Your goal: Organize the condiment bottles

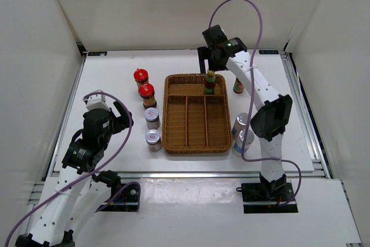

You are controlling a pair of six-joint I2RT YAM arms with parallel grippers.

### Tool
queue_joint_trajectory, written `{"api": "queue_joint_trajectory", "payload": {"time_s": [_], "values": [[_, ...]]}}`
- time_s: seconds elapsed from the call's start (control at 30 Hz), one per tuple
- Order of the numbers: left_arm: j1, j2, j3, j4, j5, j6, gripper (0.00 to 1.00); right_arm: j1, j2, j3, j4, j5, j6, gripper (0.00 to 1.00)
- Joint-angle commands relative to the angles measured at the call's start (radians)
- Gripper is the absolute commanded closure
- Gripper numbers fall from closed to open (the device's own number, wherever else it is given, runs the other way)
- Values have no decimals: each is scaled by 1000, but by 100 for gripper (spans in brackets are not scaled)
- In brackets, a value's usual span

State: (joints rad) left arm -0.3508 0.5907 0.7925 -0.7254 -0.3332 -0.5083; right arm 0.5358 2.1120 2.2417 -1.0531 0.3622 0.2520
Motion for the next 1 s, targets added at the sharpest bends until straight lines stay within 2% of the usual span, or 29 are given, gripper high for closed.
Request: {"api": "queue_joint_trajectory", "payload": {"time_s": [0.0, 0.03, 0.13, 0.27, 0.53, 0.6, 0.73, 0.83, 0.87, 0.97], "values": [[-4, -8, 7, 14, 6, 8, 0, -49, -128, 38, 18, 81, 4, 1], [-14, -8, 7, 14, 6, 8, 0, -75, -150, 38, 18, 81, 13, 1], [-14, -8, -2, 14, 6, 8, 0, -201, -150, 67, -5, -66, 58, 1], [-14, 1, -3, 14, 6, 8, 0, -307, -141, 79, -31, -97, 70, 1], [-14, 21, -3, 14, -3, 8, 0, -349, -9, 124, -84, -130, 35, 1], [-14, 21, -3, 14, -3, 8, 0, -349, 29, 137, -93, -143, 35, 7], [-14, 31, -3, 14, -3, 19, 0, -349, 81, 136, -113, -157, 53, 11], [-14, 31, -3, 14, -3, 19, 0, -358, 91, 127, -113, -167, 53, 21], [-14, 31, -3, 14, -3, 19, 0, -358, 91, 127, -113, -167, 53, 21], [-14, 31, -3, 14, -3, 19, 0, -358, 100, 118, -113, -187, 53, 36]]}}
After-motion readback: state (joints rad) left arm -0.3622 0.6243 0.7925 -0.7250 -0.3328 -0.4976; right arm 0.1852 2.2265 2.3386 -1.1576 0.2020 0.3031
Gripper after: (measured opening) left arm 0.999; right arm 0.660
